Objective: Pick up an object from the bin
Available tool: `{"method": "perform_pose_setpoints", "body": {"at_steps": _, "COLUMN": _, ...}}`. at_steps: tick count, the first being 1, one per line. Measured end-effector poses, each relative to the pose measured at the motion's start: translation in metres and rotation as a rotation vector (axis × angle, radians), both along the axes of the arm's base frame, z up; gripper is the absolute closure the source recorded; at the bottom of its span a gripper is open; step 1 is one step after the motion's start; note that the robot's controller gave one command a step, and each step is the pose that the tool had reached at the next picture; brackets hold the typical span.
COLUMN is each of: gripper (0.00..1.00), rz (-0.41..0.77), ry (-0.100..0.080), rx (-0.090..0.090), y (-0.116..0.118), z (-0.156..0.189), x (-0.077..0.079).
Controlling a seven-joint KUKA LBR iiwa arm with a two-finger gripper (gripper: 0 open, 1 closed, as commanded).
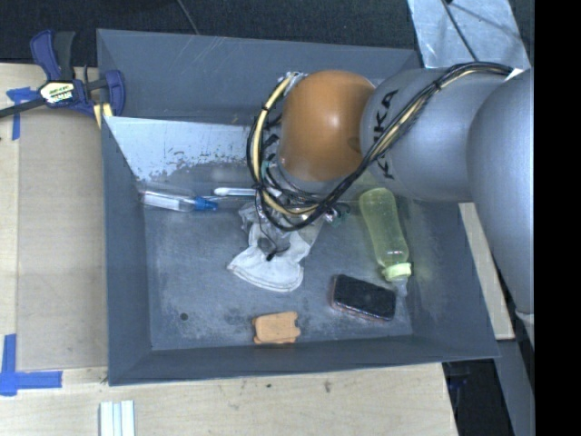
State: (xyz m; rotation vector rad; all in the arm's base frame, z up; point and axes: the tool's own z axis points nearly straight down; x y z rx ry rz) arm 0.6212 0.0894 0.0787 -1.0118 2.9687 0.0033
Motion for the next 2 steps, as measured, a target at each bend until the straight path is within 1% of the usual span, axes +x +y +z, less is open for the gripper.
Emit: {"method": "perform_pose_setpoints", "body": {"at_steps": 2, "gripper": 1.0, "rz": -0.001, "ry": 0.001, "rx": 0.0, "y": 0.0, "z": 0.0045, "x": -0.0003}}
